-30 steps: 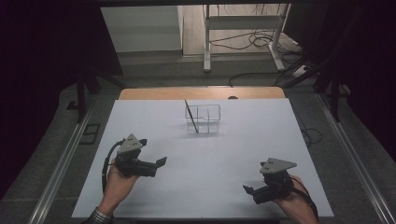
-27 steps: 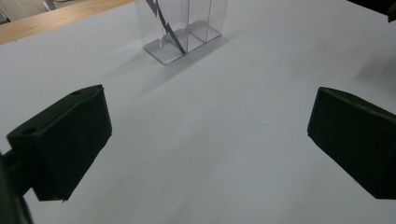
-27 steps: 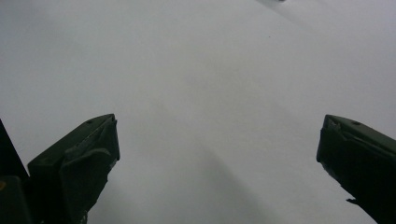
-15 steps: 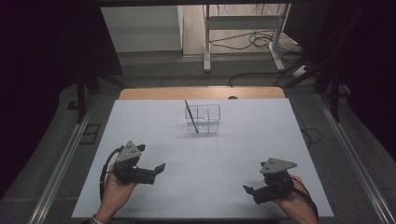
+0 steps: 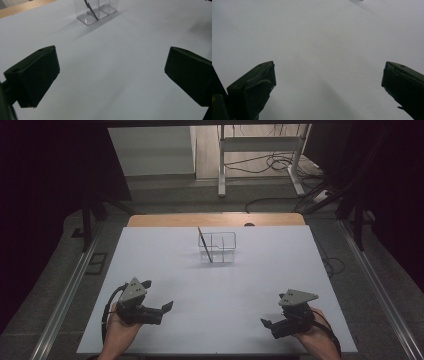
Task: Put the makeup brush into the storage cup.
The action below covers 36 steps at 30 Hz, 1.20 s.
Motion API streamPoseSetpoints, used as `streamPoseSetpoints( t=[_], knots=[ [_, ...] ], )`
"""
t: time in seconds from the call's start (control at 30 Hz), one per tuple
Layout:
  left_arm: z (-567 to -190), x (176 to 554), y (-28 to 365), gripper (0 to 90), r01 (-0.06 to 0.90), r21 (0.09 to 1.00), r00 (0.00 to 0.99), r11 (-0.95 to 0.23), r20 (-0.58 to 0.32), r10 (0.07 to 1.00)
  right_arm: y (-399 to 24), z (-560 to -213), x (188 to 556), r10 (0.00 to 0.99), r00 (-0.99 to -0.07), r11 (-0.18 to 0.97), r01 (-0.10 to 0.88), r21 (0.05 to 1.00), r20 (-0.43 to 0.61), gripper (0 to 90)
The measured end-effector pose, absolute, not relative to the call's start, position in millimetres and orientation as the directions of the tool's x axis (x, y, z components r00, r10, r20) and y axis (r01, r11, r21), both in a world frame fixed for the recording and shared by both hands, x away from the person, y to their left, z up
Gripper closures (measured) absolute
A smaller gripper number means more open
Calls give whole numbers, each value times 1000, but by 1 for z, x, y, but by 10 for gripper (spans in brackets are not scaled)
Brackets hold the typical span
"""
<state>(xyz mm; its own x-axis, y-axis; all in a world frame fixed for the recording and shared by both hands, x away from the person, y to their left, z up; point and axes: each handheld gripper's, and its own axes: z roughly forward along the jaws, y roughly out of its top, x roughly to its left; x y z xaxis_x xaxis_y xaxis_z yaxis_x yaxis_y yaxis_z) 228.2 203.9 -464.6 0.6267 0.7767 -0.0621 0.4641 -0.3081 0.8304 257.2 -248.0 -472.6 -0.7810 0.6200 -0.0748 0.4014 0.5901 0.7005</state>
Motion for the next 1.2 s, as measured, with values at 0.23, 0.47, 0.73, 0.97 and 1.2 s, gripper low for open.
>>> streamPoseSetpoints(
  t=[0.23, 0.47, 0.73, 0.97, 1.2],
  knots=[
    [-468, 222, 206, 7, 465, 824, 627, -323, -49, 777, -248, -473, 257, 621, -781, 590, 404, 699, -72, 0],
    [-469, 214, 208, 7, 467, 823, 624, -324, -47, 780, -248, -474, 258, 621, -781, 589, 408, 698, -69, 0],
    [-473, 205, 214, 8, 474, 824, 615, -312, -56, 787, -248, -474, 258, 623, -780, 587, 409, 699, -66, 0],
    [-475, 197, 219, 8, 477, 820, 603, -316, -43, 797, -250, -473, 258, 630, -774, 577, 415, 704, -60, 0],
    [-479, 190, 222, 8, 480, 812, 594, -332, -22, 804, -251, -473, 258, 633, -772, 570, 416, 709, -56, 0]
  ],
)
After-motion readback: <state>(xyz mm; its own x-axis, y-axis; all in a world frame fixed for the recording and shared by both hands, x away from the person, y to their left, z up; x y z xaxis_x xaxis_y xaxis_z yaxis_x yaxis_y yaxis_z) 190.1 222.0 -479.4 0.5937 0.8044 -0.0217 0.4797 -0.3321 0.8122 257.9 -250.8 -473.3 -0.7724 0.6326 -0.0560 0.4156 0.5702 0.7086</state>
